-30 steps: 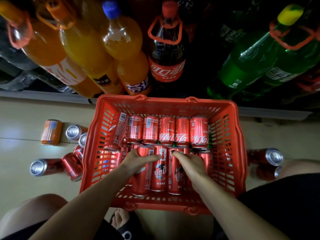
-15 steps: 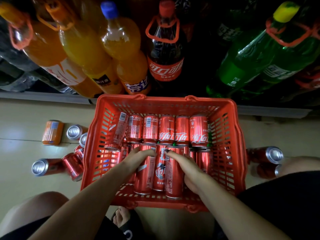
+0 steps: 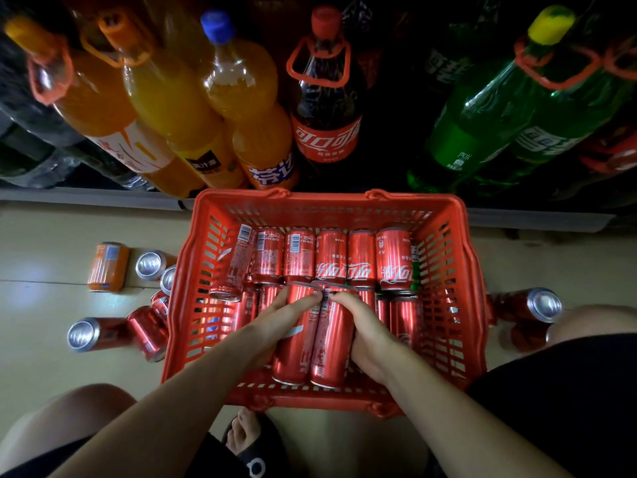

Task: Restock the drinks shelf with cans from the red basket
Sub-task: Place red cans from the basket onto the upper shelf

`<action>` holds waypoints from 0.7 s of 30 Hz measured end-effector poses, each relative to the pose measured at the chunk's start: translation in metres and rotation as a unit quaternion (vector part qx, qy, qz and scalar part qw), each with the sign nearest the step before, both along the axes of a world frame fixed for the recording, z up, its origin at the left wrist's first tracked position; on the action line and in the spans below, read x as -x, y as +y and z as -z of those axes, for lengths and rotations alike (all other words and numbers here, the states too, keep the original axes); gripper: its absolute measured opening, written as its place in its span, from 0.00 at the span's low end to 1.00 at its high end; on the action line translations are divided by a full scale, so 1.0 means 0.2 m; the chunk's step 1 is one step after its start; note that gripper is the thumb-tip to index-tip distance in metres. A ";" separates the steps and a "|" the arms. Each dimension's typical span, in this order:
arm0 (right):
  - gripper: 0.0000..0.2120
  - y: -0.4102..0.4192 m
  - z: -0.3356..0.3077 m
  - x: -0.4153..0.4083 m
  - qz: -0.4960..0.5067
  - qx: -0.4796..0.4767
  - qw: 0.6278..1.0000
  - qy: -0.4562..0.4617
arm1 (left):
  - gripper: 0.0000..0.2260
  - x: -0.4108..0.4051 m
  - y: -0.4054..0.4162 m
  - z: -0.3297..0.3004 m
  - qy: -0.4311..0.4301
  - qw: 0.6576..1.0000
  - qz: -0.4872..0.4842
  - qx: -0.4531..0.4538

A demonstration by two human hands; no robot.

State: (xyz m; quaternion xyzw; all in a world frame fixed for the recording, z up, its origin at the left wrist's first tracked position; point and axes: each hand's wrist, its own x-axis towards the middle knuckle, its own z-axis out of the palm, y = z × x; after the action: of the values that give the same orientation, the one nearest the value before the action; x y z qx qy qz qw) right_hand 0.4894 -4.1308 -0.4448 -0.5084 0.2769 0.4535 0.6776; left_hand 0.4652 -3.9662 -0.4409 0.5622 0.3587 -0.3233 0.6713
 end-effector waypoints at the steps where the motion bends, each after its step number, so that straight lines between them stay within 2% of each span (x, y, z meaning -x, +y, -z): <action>1: 0.14 0.00 0.02 0.01 0.004 0.004 1.000 -0.001 | 0.25 0.00 -0.01 -0.01 0.007 1.000 0.005 0.004; 3: 0.19 -0.01 0.05 0.02 0.017 0.017 0.999 -0.022 | 0.23 -0.01 -0.02 -0.03 0.016 1.000 0.012 0.013; 5: 0.28 -0.01 0.08 0.03 0.034 0.039 0.998 -0.042 | 0.18 -0.02 -0.04 -0.06 0.029 0.999 0.007 0.013; 6: 0.29 -0.02 0.09 0.03 0.037 0.044 0.997 -0.046 | 0.16 -0.01 -0.04 -0.07 0.039 0.999 0.007 0.013; 10: 0.12 -0.04 0.08 0.04 0.032 0.037 0.998 -0.042 | 0.19 0.02 0.00 -0.04 0.052 0.998 0.025 0.012; 13: 0.12 -0.05 0.08 0.04 0.041 0.031 0.998 -0.032 | 0.25 0.03 0.01 -0.02 0.034 0.998 0.037 0.026; 19: 0.14 -0.07 0.06 0.04 0.065 0.028 0.997 -0.039 | 0.25 0.02 -0.05 -0.07 -0.011 0.996 0.052 0.069; 21: 0.15 -0.09 0.03 0.03 0.072 0.011 0.997 -0.038 | 0.22 0.00 -0.06 -0.09 -0.029 0.996 0.055 0.065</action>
State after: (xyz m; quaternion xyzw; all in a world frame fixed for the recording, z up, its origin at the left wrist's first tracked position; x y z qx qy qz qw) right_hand 0.4825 -4.1485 -0.4516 -0.5111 0.2916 0.3807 0.7133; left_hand 0.4646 -3.9789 -0.4225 0.5453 0.2861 -0.3657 0.6979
